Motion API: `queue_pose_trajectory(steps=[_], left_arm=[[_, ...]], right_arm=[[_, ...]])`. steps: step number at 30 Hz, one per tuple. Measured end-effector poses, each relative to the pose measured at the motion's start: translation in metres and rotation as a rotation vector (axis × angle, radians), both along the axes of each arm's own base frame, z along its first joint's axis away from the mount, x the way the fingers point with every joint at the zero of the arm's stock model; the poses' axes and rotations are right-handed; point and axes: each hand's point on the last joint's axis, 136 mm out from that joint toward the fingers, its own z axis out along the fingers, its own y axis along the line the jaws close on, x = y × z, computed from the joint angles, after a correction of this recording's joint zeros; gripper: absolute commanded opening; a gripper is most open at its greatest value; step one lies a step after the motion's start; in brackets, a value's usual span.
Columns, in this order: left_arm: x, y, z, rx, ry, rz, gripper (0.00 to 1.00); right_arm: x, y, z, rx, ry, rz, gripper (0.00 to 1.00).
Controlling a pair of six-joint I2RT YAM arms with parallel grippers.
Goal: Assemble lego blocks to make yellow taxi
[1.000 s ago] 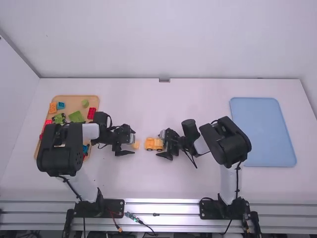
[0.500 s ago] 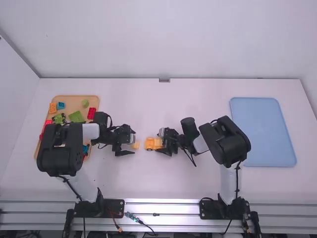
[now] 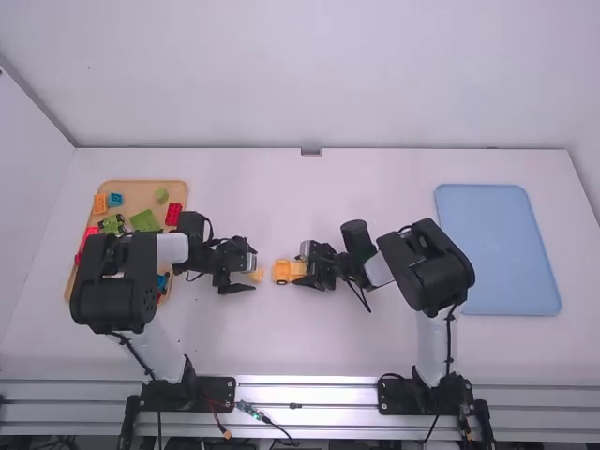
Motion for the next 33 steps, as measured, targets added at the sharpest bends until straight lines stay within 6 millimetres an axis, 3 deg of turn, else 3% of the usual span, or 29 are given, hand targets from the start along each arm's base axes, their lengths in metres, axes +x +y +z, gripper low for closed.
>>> queue_pose_trajectory(steps=[4,18,28,33], left_arm=[[0.0,0.001,-0.001,0.009,0.007,0.009,0.84],[0.001,-0.005,-0.003,0.007,0.04,0.028,0.92],[-0.001,-0.005,-0.011,0.05,0.075,0.048,0.77],[0.0,-0.005,-0.012,0.051,0.084,0.057,0.65]], right_arm=[[0.0,0.0,0.0,0.0,-0.01,0.006,0.53],[0.0,0.0,0.0,-0.002,-0.018,0.01,0.56],[0.0,0.0,0.0,-0.001,-0.019,0.011,0.56],[0.0,0.0,0.0,-0.002,-0.019,0.01,0.56]])
